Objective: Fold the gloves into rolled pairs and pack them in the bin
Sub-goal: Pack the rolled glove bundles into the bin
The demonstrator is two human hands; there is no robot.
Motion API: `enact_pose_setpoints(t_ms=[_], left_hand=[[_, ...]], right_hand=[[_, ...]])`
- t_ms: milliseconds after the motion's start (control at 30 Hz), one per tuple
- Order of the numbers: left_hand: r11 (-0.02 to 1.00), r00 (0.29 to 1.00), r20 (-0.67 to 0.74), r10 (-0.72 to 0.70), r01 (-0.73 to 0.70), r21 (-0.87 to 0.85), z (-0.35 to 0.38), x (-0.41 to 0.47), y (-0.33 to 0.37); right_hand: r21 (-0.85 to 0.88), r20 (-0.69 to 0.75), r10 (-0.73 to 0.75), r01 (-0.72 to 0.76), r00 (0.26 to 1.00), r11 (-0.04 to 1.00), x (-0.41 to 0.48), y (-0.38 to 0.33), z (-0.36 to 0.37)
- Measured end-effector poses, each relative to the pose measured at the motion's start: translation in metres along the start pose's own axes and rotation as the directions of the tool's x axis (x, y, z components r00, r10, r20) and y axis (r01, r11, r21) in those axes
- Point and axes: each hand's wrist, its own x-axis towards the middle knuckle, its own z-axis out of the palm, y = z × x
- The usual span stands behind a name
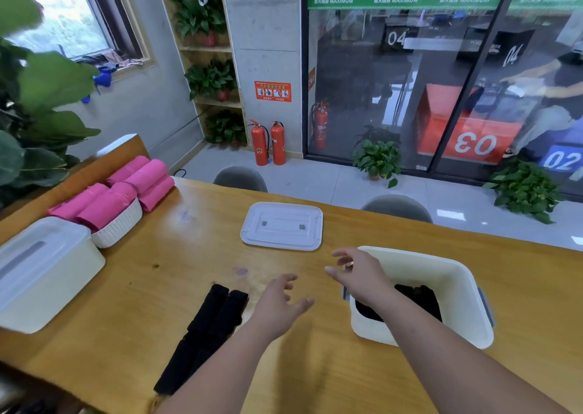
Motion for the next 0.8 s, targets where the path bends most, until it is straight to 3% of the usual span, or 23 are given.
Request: enact_pose_setpoints(t_ms=[367,800], left_hand=[[0.982,0.988,-0.122,-0.092,0.110,0.151,-0.043,-0.046,-0.077],[0.907,0.940,-0.204,-0.273,0.322,0.272,-0.075,-0.090,-0.153]], right_hand=[[-0.122,0.283,-0.080,0.119,0.956,0.985,-0.012,-0.027,0.084],[-0.270,0.498,-0.022,0.179,0.867,0.946,-0.044,-0.024,0.155]])
